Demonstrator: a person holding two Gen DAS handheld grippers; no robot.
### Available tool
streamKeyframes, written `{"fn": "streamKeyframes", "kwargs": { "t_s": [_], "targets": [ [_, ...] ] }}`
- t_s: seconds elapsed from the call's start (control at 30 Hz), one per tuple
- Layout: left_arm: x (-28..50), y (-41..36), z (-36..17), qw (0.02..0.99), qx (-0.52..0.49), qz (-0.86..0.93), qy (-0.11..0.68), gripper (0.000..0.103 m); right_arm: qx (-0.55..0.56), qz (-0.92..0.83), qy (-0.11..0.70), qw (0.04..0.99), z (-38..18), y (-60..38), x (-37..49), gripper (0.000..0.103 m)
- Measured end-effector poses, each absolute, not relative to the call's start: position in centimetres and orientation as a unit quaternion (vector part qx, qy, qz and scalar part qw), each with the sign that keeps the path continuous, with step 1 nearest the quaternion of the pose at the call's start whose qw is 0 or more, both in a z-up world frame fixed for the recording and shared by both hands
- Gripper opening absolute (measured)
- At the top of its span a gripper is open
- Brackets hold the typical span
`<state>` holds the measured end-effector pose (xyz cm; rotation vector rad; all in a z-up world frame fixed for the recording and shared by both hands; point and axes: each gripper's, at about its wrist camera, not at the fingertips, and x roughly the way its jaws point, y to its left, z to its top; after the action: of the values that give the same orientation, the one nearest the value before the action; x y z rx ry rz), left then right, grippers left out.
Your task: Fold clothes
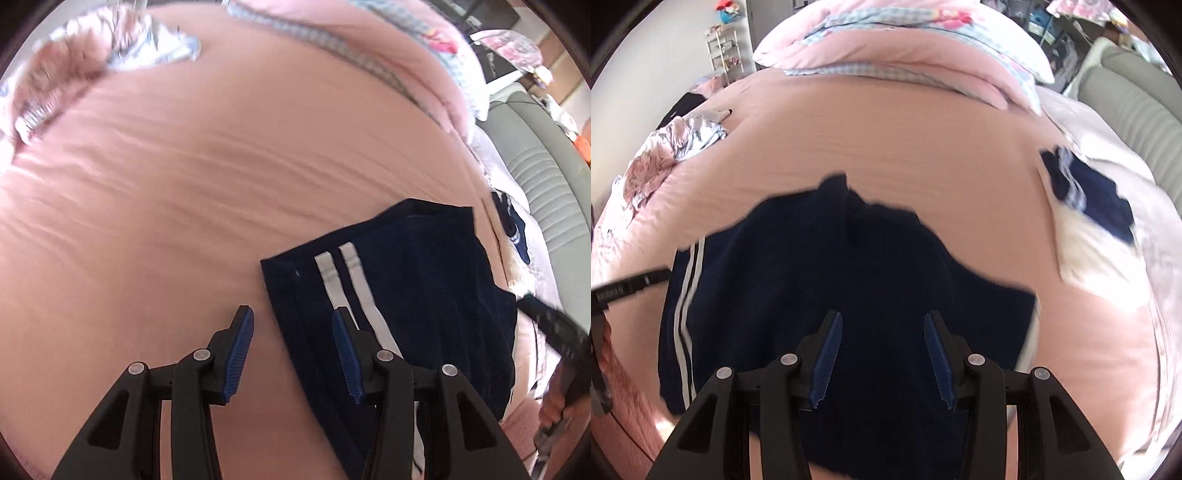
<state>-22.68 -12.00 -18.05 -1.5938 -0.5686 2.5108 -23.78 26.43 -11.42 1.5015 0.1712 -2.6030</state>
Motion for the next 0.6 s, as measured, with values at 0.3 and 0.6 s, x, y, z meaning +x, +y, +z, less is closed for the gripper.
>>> {"fn": "streamKeyframes", "kwargs": {
  "t_s": [0.3, 0.6],
  "targets": [
    [-23.7, -12.0, -18.5, 0.05, -0.483, 0.857, -0.17, 0.006, 0.545, -0.827, 0.085, 0.11, -15.4, 21.7, -33.9, 0.042],
    [-20.3, -13.4, -11.7, 0.032, -0.387, 0.918, -0.08, 0.005, 0.491, -0.844, 0.094, 0.196, -12.3, 18.9, -31.1, 0.012]
  ]
}}
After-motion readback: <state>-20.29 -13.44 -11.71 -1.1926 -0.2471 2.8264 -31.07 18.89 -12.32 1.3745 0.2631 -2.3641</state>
